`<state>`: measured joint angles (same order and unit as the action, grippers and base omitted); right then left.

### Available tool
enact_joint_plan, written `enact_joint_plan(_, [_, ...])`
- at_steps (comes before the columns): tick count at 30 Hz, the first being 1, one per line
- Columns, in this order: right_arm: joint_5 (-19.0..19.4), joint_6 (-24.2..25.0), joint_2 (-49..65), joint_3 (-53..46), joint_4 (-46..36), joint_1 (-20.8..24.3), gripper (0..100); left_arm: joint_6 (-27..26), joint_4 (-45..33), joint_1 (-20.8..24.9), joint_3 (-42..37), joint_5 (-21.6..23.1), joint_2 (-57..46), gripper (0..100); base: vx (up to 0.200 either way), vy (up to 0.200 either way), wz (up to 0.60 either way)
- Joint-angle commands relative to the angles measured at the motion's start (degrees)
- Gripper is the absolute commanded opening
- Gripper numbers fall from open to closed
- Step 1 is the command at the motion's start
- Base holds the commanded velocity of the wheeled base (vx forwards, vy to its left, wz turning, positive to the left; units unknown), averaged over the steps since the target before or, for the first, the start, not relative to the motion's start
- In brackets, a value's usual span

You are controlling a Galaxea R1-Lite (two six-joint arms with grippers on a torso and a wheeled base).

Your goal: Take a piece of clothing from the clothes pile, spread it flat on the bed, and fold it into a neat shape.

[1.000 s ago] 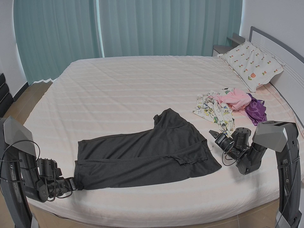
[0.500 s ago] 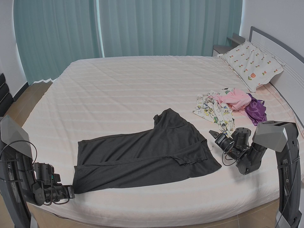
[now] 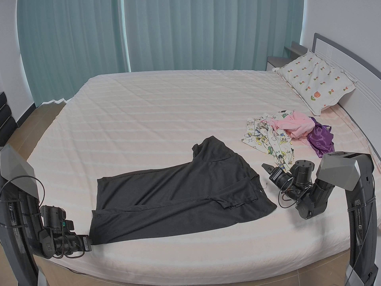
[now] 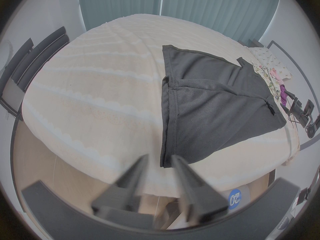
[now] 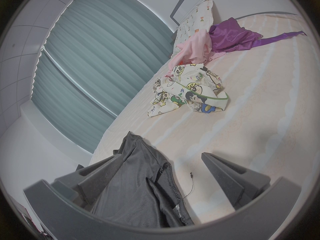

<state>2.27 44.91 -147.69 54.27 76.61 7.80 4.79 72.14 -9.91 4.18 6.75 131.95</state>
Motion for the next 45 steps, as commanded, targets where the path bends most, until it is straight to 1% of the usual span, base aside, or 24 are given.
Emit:
enact_joint_plan(1, [0.02, 0.00, -0.06, -0.04, 0.03, 0.02, 100, 0.22, 0.19, -0.11, 0.83, 0.01, 0.15, 100, 0.000, 0.000, 0.00])
enact_joint_plan(5, [0.02, 0.00, -0.14, -0.04, 0.03, 0.02, 100, 0.66, 0.28, -0.72, 3.55, 0.72, -1.61, 100, 0.000, 0.000, 0.00])
enact_joint_plan(7, [0.02, 0.00, -0.14, -0.04, 0.03, 0.02, 100, 1.98, 0.28, -0.90, 5.05, 1.07, -2.58, 100, 0.000, 0.000, 0.00])
enact_joint_plan(9, [0.02, 0.00, -0.14, -0.04, 0.03, 0.02, 100, 5.32, 0.45, -0.72, 6.19, 1.24, -3.02, 100, 0.000, 0.000, 0.00])
enact_joint_plan(13, [0.02, 0.00, -0.14, -0.04, 0.03, 0.02, 100, 14.46, 1.51, -0.64, 10.06, 1.07, -4.33, 100, 0.000, 0.000, 0.00])
enact_joint_plan(16, [0.02, 0.00, -0.14, -0.04, 0.03, 0.02, 100, 18.41, 1.42, -0.81, 11.55, 0.98, -5.30, 100, 0.133, 0.000, 0.00])
enact_joint_plan(23, [0.02, 0.00, -0.14, -0.04, 0.03, 0.11, 100, 18.68, 1.16, -0.64, 11.64, 0.98, -4.95, 100, 0.200, 0.000, 0.00])
enact_joint_plan(34, [0.02, 0.00, -0.14, -0.13, -0.05, 0.11, 100, 19.12, 1.16, -0.81, 13.13, 0.98, -3.98, 100, 0.000, 0.000, 0.00])
enact_joint_plan(35, [0.02, 0.00, -0.14, -0.04, -0.23, 0.11, 100, 19.38, 1.07, -0.81, 14.36, 0.54, -3.28, 100, 0.000, 0.000, 0.00])
enact_joint_plan(36, [-0.07, -0.09, -0.14, -0.13, -0.23, 0.20, 100, 20.17, 1.16, -0.81, 14.89, 0.37, -2.93, 100, 0.000, 0.000, 0.00])
enact_joint_plan(40, [-0.07, -0.09, -0.14, -0.13, -0.32, 0.37, 100, 26.59, 1.07, -0.20, 17.97, 0.28, -2.58, 100, 0.000, 0.000, 0.00])
enact_joint_plan(41, [-0.07, -0.09, -0.14, -0.13, -0.23, 0.46, 100, 26.76, 0.98, -0.11, 18.05, 0.19, -2.58, 100, 0.000, 0.000, 0.00])
enact_joint_plan(45, [0.02, -0.09, -0.23, -0.48, -0.32, 0.46, 100, 27.46, 0.81, 1.65, 22.89, -1.92, -0.73, 100, 0.000, 0.000, 0.00])
